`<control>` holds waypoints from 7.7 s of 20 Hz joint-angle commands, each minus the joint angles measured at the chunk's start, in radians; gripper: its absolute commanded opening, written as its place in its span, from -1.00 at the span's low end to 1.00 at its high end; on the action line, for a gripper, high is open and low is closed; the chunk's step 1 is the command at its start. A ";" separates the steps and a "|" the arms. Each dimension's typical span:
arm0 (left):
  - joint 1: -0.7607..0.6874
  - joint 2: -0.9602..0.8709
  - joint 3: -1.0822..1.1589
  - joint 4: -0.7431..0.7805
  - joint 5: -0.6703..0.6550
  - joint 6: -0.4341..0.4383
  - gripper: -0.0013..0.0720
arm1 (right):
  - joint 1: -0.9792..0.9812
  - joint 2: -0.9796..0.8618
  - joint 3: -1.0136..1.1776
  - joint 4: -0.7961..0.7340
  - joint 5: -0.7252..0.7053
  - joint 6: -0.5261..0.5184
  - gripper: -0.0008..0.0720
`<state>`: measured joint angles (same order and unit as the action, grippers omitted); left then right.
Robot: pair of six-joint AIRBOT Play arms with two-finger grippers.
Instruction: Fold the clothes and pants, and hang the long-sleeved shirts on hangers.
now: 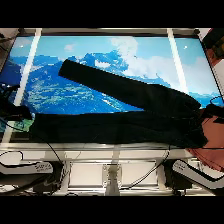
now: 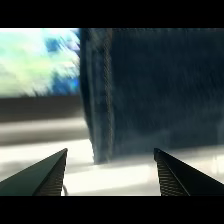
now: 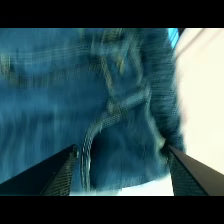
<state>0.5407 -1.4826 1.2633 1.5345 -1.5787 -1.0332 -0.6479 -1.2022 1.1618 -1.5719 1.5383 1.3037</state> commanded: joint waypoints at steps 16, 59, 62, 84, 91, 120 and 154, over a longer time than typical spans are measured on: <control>0.093 -0.271 -0.001 -0.355 0.136 0.315 0.03 | 0.000 0.001 0.000 0.144 -0.204 0.050 0.72; -0.255 -0.290 0.235 -0.717 0.698 0.113 0.94 | -0.093 -0.585 0.232 0.679 -0.335 -0.188 -0.89; -0.288 -0.335 0.235 -0.717 0.846 -0.050 0.94 | -0.093 -0.580 0.232 0.744 -0.393 -0.207 -0.89; -0.369 -0.507 0.322 -0.780 1.193 -0.175 -0.89 | 0.102 -0.580 0.232 0.760 -0.525 -0.225 -0.89; -0.303 -0.227 0.323 -0.474 0.943 -0.171 -0.90 | 0.106 -0.575 0.232 0.815 -0.709 -0.221 -0.89; -0.182 -0.040 0.117 -0.068 0.275 -0.073 -0.91 | 0.208 -0.517 0.232 0.832 -0.842 -0.215 -0.89; -0.180 -0.467 0.330 -0.374 0.745 -0.047 -0.40 | 0.208 -0.517 0.232 0.758 -0.846 -0.214 -0.89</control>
<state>0.3847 -1.9366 1.5875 1.1282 -0.8726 -1.0878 -0.4400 -1.7195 1.3937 -0.8131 0.6907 1.0893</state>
